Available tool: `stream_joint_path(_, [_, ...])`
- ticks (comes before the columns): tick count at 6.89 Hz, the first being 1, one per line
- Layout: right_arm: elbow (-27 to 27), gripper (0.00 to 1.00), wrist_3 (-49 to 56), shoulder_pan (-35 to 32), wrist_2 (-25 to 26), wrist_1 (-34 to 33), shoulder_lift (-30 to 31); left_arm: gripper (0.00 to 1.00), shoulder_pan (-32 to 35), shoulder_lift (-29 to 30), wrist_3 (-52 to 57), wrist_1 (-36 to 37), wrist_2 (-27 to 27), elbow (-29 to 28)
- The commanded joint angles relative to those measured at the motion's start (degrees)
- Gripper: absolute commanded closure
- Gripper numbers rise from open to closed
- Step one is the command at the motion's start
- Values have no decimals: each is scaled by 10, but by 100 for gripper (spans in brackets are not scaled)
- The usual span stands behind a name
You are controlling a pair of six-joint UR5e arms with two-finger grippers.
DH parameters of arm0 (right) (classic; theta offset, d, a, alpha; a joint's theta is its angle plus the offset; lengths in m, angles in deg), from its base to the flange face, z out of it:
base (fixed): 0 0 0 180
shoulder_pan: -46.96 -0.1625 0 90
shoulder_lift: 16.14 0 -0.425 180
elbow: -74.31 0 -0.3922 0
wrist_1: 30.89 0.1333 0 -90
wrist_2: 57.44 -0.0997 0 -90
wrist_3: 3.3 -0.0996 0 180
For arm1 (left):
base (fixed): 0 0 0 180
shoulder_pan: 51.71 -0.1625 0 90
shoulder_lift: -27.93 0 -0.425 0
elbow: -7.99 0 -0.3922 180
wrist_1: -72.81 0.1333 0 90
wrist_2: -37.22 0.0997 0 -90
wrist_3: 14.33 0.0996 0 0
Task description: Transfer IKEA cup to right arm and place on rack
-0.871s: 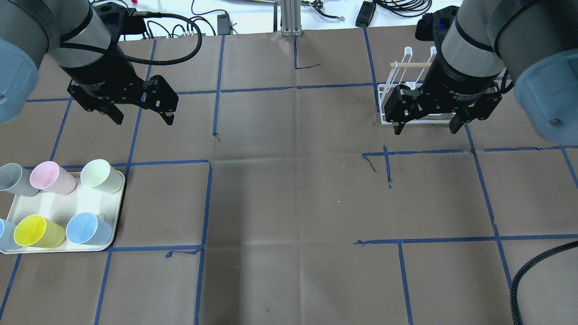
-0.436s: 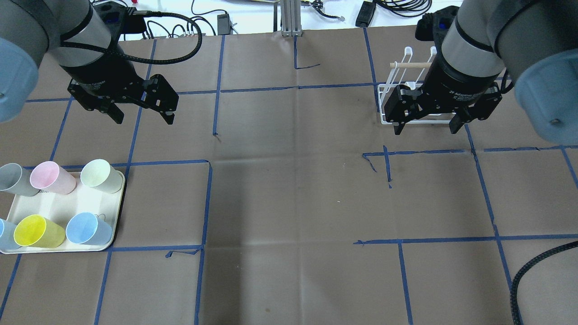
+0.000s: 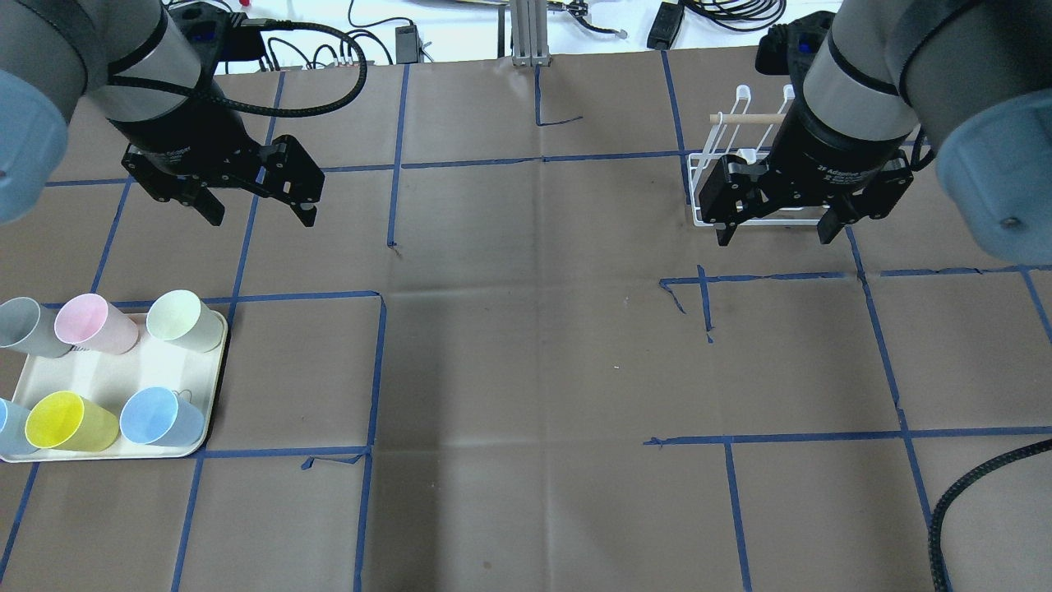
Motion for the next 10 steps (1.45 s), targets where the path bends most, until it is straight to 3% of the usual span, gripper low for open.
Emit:
stream_joint_path(1, [0,0,0,0,0,1,0,0,-1,-5,0,1,0,9])
stream_joint_path(6, [-3,0,0,0,0,0,-1,0,-18,-32,19,-6,2,32])
stream_joint_path(10, [-4,0,0,0,1,0,-1,1,-185,-42,150,42,-3,90])
